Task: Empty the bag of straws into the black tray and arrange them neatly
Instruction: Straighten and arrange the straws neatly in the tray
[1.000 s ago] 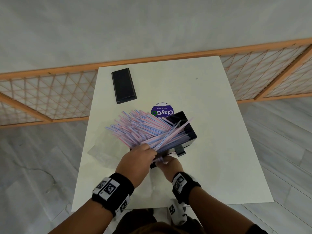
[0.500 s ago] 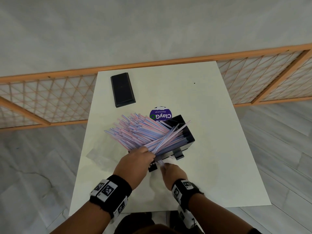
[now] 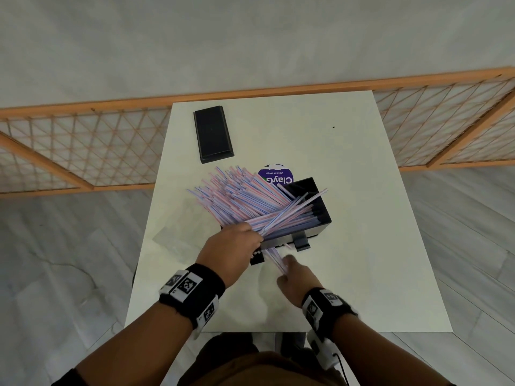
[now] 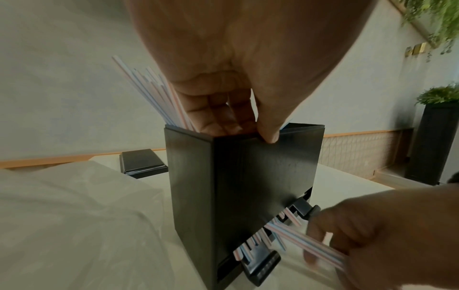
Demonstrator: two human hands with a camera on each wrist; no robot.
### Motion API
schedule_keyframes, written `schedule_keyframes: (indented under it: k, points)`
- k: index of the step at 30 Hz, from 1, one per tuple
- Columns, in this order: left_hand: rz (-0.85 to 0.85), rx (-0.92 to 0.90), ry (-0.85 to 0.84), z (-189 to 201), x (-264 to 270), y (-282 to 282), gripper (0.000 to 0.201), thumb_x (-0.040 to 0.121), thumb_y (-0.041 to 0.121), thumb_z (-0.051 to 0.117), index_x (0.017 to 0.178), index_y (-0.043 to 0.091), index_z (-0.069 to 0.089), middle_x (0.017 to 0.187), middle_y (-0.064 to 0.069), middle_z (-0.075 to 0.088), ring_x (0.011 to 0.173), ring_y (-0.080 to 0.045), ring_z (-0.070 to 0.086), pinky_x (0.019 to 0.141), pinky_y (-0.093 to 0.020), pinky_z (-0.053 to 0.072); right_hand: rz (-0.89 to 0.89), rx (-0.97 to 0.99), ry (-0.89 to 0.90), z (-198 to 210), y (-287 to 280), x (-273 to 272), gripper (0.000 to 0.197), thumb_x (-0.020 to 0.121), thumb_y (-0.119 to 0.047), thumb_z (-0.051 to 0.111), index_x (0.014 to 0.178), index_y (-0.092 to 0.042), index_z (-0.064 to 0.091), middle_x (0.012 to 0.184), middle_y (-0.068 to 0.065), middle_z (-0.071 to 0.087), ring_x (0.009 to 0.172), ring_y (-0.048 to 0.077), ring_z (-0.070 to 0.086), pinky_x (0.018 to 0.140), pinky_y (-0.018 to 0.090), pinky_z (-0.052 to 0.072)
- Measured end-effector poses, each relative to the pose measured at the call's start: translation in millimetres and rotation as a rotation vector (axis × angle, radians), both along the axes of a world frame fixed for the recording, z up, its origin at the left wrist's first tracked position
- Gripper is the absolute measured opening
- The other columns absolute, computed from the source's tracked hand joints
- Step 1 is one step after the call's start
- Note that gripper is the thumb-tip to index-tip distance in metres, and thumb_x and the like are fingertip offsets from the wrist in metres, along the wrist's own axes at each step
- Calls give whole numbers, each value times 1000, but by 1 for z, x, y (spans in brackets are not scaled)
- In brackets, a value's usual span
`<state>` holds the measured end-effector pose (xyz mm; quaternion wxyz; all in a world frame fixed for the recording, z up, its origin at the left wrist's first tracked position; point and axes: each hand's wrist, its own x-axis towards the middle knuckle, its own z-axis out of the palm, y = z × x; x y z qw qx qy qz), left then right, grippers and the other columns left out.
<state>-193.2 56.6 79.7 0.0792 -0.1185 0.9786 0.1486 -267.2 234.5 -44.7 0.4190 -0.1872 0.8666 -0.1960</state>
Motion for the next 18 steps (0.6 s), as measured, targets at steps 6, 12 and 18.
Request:
schedule_keyframes:
  k: [6, 12, 18]
  points:
    - [-8, 0, -5, -1, 0, 1, 17, 106, 24, 53, 95, 22, 66, 98, 2, 58, 90, -24, 57, 72, -41, 55, -161, -97, -31, -2, -17, -7, 57, 89, -26, 56, 141, -18, 34, 101, 9, 70, 88, 29, 67, 72, 33, 49]
    - [-2, 7, 15, -4, 1, 0, 17, 105, 25, 54, 95, 21, 68, 97, 1, 59, 89, -25, 57, 70, -42, 55, -420, -237, -155, 0, -30, -2, 21, 89, -23, 58, 109, -20, 54, 88, 5, 71, 64, 25, 72, 60, 36, 62]
    - [0, 18, 16, -4, 2, 0, 19, 105, 26, 53, 94, 21, 68, 98, 3, 59, 89, -21, 56, 70, -37, 54, -280, -200, -191, -2, -52, -6, 27, 87, -49, 65, 82, -23, 59, 84, 5, 67, 81, 31, 68, 78, 38, 58]
